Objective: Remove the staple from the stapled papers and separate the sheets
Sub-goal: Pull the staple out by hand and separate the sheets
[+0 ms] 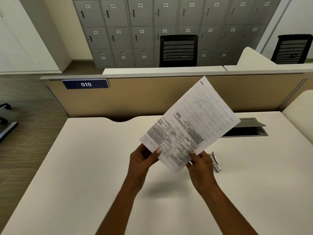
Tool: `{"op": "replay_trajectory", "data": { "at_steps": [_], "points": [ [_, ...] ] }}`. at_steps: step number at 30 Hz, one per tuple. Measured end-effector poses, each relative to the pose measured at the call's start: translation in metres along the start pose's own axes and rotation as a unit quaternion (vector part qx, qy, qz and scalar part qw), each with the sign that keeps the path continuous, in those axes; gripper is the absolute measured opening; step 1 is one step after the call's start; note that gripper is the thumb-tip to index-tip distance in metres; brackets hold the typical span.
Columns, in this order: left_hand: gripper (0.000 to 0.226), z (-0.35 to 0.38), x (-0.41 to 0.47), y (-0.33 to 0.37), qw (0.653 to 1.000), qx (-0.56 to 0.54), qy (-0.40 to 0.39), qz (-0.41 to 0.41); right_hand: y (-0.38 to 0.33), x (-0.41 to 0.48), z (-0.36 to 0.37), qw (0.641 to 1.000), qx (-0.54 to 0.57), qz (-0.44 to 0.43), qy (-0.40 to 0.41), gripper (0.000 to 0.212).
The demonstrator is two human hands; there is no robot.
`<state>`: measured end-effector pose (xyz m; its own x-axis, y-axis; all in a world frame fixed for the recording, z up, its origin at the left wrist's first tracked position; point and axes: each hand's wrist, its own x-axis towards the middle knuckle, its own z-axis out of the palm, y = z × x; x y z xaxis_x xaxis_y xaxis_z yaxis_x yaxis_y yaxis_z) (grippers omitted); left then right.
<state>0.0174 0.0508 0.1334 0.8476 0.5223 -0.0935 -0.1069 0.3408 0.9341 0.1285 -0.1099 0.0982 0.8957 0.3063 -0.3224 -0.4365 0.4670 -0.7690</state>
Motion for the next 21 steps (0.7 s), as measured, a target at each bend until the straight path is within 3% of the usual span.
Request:
{"op": "replay_trajectory", "data": {
  "at_steps": [7, 12, 16, 18, 21],
  "points": [
    [0.021, 0.019, -0.005, -0.01, 0.993, 0.094, 0.06, 0.043, 0.024, -0.017, 0.008, 0.994, 0.067, 0.087, 0.012, 0.035],
    [0.02, 0.009, 0.001, -0.007, 0.969, 0.223, 0.081, 0.071, 0.027, -0.026, 0.004, 0.989, -0.018, 0.14, 0.033, 0.02],
    [0.018, 0.002, 0.005, 0.008, 0.938, 0.326, 0.057, 0.107, 0.024, -0.033, -0.006, 0.977, -0.125, 0.151, 0.079, 0.051],
    [0.018, -0.001, 0.007, 0.02, 0.927, 0.354, 0.037, 0.119, 0.016, -0.033, -0.005, 0.963, -0.231, 0.097, 0.094, 0.053],
    [0.019, -0.003, 0.009, 0.038, 0.908, 0.396, -0.002, 0.136, -0.01, -0.035, 0.012, 0.911, -0.395, -0.1, 0.067, 0.052]
  ]
}}
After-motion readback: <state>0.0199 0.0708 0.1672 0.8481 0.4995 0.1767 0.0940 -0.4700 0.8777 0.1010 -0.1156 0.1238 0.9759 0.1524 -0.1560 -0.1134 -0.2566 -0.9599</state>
